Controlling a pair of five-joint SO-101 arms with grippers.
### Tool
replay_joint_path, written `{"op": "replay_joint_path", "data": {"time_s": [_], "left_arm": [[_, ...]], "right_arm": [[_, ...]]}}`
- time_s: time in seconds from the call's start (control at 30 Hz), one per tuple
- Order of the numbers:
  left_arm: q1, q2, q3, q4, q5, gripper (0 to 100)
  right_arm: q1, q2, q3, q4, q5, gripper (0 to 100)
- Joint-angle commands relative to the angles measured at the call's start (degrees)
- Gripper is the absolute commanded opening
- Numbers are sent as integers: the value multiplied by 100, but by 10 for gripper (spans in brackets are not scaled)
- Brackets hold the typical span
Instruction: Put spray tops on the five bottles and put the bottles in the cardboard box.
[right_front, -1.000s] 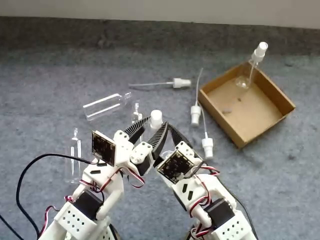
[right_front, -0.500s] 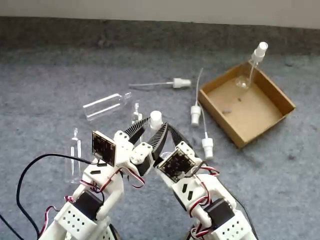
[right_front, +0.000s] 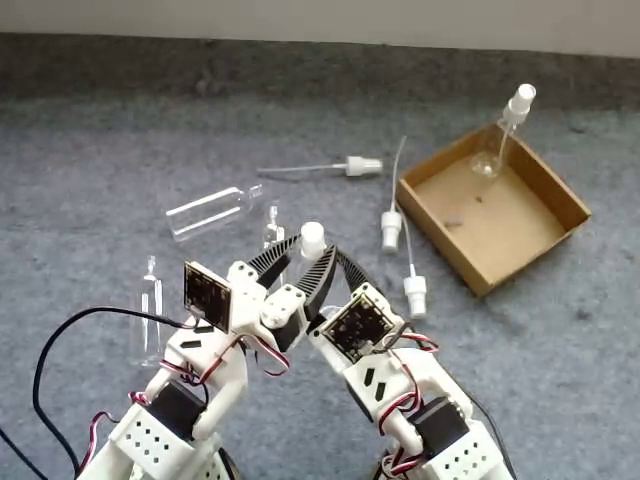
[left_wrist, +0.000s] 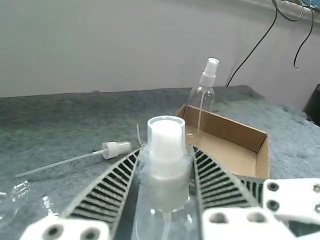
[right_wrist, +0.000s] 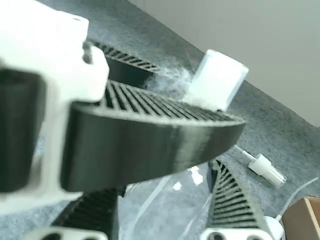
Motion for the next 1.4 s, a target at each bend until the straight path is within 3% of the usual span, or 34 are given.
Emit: {"op": "replay_joint_path", "data": {"time_s": [0.0, 0.13, 0.7, 0.87, 1.03, 1.23, 1.37], "left_arm": [[13, 31, 57, 79, 35, 188], [13, 31, 127, 70, 35, 226], [4, 22, 66, 62, 26, 225], [-13, -611, 145, 105, 26, 224], [-567, -1657, -57, 1380, 26, 224], [-1007, -1464, -875, 2514, 26, 220], [-1376, -1473, -1174, 2585, 18, 91]], "right_arm": [[391, -163, 215, -224, -79, 98], [637, -163, 224, -224, -79, 98], [1015, -163, 497, -435, -79, 98], [1103, -154, 884, -646, -79, 98], [1130, -154, 892, -646, -79, 98], [1130, -119, 892, -637, -70, 98], [1112, -154, 892, -347, -70, 98]]}}
